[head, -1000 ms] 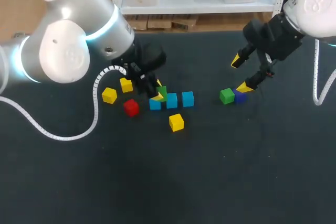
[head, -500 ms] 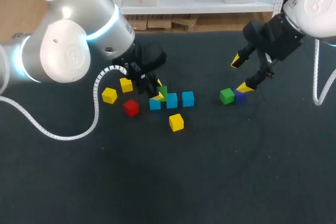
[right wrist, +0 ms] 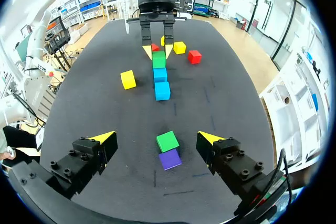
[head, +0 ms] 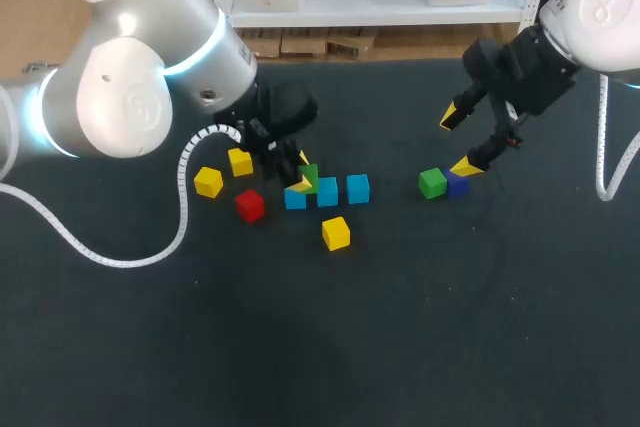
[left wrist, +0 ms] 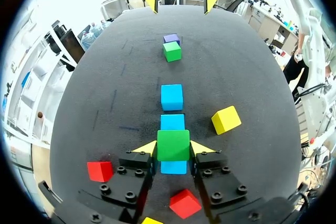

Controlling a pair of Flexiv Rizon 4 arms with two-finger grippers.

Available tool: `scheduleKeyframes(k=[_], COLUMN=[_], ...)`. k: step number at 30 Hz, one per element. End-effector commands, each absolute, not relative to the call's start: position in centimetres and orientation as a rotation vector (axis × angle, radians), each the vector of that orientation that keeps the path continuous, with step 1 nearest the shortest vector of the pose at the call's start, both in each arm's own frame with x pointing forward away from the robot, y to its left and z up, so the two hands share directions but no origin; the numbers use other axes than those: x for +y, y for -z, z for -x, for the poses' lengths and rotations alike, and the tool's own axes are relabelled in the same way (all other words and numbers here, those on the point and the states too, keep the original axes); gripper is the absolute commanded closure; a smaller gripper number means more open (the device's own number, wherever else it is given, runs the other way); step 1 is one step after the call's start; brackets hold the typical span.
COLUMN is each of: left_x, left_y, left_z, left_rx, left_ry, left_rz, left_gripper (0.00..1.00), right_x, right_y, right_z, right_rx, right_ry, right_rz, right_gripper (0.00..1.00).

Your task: Place the blue cubes, place green cubes on the blue cubes, place the yellow cubes on the green cubes, then place the red cubes on the yellow cubes, and place purple cube on the red cubes.

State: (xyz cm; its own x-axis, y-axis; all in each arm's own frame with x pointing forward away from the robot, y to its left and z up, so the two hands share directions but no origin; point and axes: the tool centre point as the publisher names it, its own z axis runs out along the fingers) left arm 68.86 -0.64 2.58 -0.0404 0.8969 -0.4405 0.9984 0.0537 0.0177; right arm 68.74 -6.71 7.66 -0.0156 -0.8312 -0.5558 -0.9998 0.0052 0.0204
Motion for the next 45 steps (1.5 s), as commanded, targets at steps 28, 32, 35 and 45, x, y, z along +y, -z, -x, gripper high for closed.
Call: scheduleKeyframes(k=[28, 32, 35, 45], left_x=[0.0, 1.0, 1.9, 5.5], left_y=[-3.7, -4.9, -5.9, -7.6], left_z=[-69.1, -68.4, -67.6, -64.8], left_rx=[2.014, 2.038, 2.052, 2.057], left_ry=[0.416, 0.399, 0.384, 0.371], left_rz=[-1.905, -1.871, -1.855, -1.801], left_gripper=[0.00, 0.00, 0.00, 0.00], right_x=[-6.7, -6.7, -6.7, -6.7], right_y=[-7.6, -7.6, -7.6, -7.6], right_z=[-68.8, -68.8, -68.8, -68.8], right_rx=[1.901, 1.901, 1.901, 1.901], right_ry=[-0.595, -0.595, -0.595, -0.595], right_rz=[1.881, 1.881, 1.881, 1.881], right_gripper=[0.00, 0.00, 0.00, 0.00])
